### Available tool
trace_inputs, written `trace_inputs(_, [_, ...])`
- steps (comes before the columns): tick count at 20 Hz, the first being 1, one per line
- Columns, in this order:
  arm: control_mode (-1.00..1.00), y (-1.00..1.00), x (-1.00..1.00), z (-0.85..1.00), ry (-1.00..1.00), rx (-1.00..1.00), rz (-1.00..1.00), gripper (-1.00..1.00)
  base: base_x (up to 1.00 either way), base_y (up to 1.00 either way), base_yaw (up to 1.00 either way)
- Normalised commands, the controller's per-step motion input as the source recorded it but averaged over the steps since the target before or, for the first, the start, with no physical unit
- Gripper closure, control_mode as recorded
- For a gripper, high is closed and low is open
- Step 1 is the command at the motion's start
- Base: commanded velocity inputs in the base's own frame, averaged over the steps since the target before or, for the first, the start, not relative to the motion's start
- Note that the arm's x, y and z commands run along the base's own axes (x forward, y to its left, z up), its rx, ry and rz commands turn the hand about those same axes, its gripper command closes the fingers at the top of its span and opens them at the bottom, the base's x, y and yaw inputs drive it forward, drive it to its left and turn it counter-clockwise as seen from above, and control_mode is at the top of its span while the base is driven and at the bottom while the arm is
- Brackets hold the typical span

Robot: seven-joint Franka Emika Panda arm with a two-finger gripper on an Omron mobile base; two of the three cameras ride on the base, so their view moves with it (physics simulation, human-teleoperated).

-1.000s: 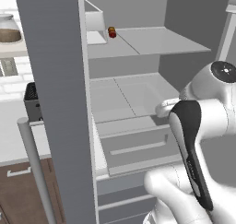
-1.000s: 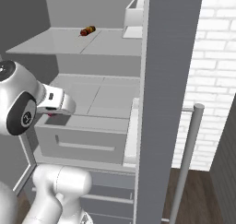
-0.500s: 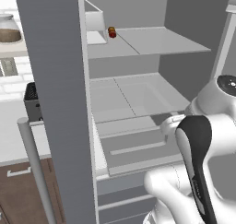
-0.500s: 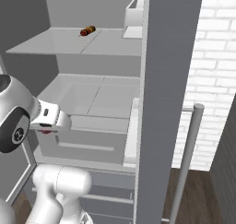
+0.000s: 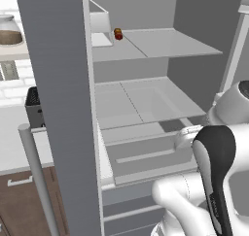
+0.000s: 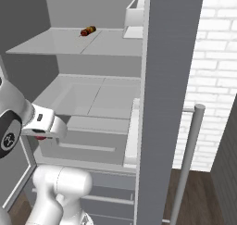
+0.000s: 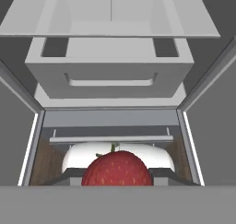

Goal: Take the strawberry from the fridge and place it on top of the pancake, located on the dining counter.

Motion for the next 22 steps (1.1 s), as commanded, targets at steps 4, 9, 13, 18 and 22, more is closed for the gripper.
trace_inputs(4, [-1.0,0.0,-0.11,-0.01,0.0,0.0,-0.01,1.0,0.0,0.0,0.0])
trace_inputs(9, [-1.0,0.0,0.0,0.0,0.0,0.0,0.0,1.0,0.0,0.0,0.0])
trace_inputs(13, [-1.0,0.0,0.0,0.0,0.0,0.0,0.0,1.0,0.0,0.0,0.0])
trace_inputs(18, [1.0,0.0,0.0,0.0,0.0,0.0,0.0,1.0,-0.32,-0.02,0.0])
trace_inputs(22, [1.0,0.0,0.0,0.0,0.0,0.0,0.0,1.0,-0.66,-0.11,0.02])
